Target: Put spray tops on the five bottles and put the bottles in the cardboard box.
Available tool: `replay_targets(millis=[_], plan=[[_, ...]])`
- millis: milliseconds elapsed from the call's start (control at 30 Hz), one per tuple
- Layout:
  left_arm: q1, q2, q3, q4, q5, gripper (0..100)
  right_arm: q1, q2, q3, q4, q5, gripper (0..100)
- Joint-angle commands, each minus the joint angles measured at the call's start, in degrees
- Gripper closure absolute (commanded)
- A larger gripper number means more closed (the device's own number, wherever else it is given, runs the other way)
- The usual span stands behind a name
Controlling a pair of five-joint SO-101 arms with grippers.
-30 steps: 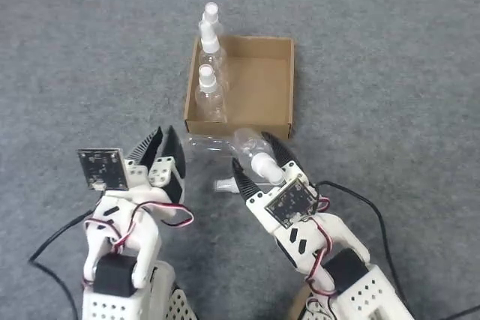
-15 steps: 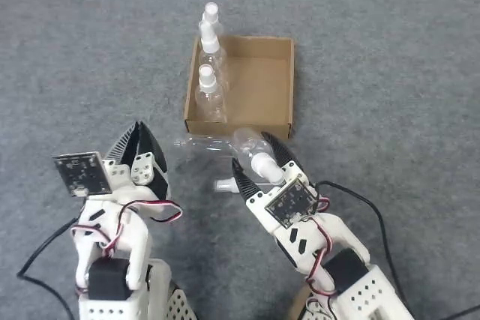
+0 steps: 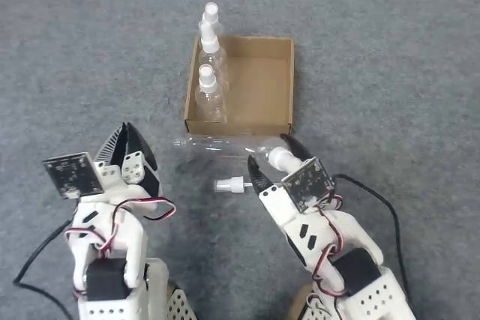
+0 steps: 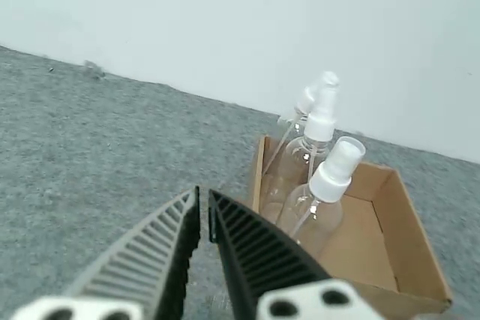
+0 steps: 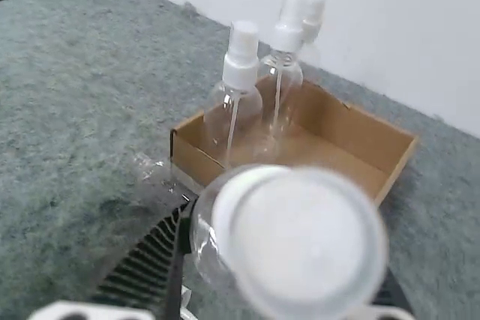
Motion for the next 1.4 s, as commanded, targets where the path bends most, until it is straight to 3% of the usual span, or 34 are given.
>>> replay_targets(millis=[0, 500, 1367], plan=[[-0.18, -0.88, -3.03, -1.14, -0.09, 99, 0.75, -1.45, -6.07, 1.27, -0.62, 86.5], [-0.09, -0.88, -2.51, -1.23, -0.09, 99, 0.75, -0.57, -16.97, 6.64, -0.7, 86.5], [-0.35, -0.88, -2.42, -1.23, -0.18, 99, 0.92, 35.38, -40.79, 6.11, -0.7, 86.5]])
